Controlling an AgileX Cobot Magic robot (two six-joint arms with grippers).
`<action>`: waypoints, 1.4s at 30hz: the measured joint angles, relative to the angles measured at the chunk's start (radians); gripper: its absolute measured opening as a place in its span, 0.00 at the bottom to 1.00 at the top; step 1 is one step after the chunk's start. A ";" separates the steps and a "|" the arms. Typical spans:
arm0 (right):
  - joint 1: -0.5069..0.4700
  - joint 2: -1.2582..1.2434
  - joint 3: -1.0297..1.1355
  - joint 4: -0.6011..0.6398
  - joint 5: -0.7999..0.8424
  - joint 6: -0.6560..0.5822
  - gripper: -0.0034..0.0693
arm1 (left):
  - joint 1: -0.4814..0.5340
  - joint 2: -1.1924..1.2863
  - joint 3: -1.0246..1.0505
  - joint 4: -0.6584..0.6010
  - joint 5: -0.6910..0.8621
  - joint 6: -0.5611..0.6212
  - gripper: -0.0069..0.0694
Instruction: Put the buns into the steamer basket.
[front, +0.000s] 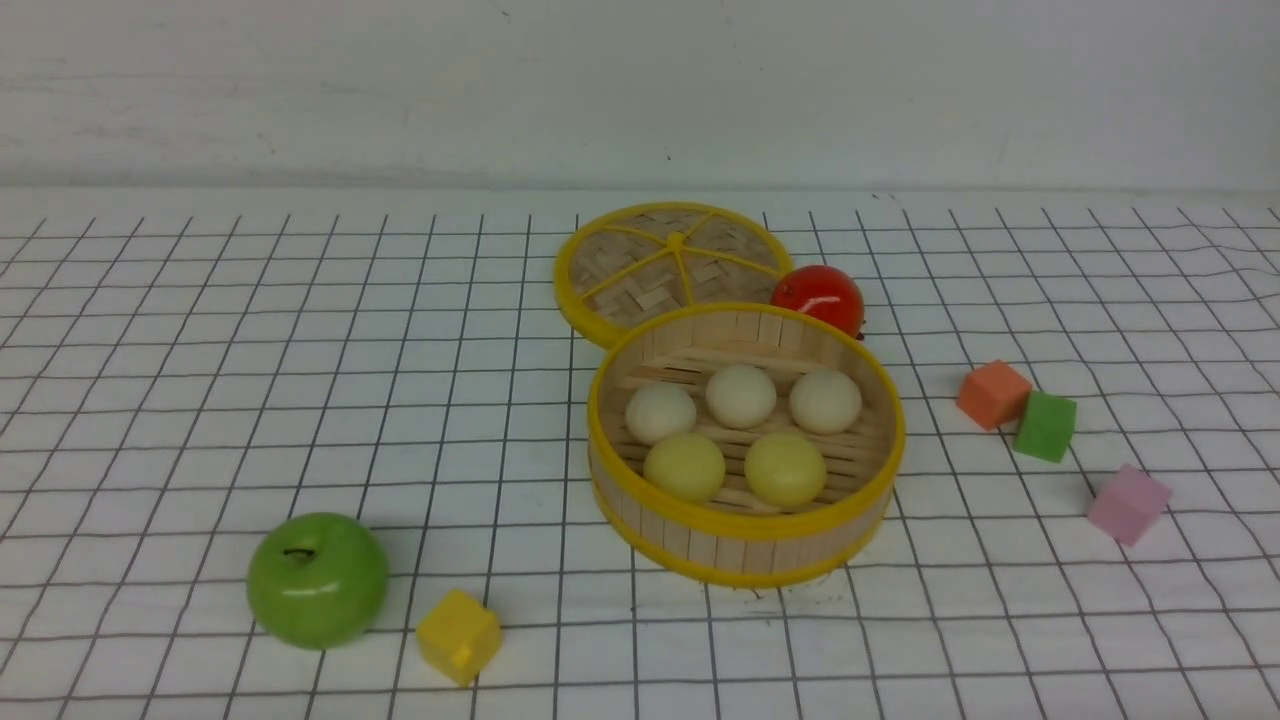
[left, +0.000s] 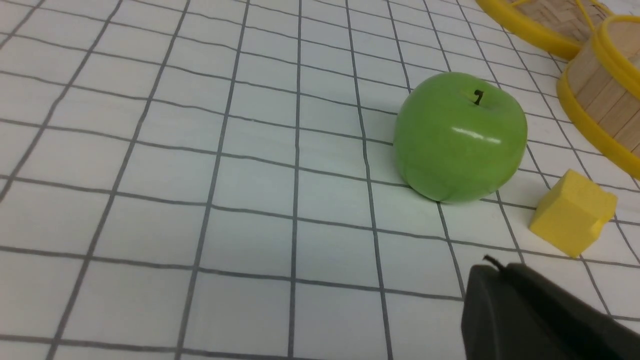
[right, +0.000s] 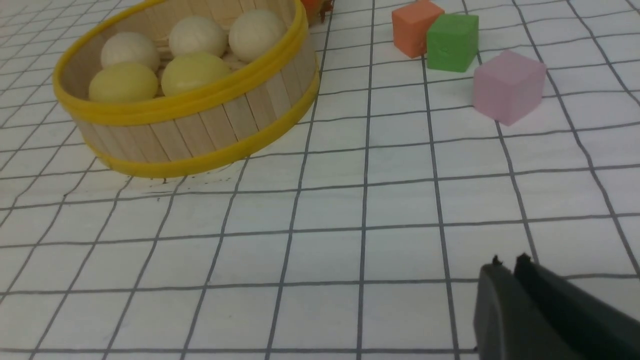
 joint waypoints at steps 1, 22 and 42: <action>0.000 0.000 0.000 0.000 0.000 0.000 0.09 | 0.000 0.000 0.000 0.000 0.000 0.000 0.07; 0.000 0.000 0.000 0.000 0.000 0.000 0.12 | 0.000 0.000 0.000 0.001 0.000 0.000 0.07; 0.000 0.000 0.000 0.000 0.000 0.000 0.16 | 0.000 0.000 0.000 0.001 0.000 0.000 0.08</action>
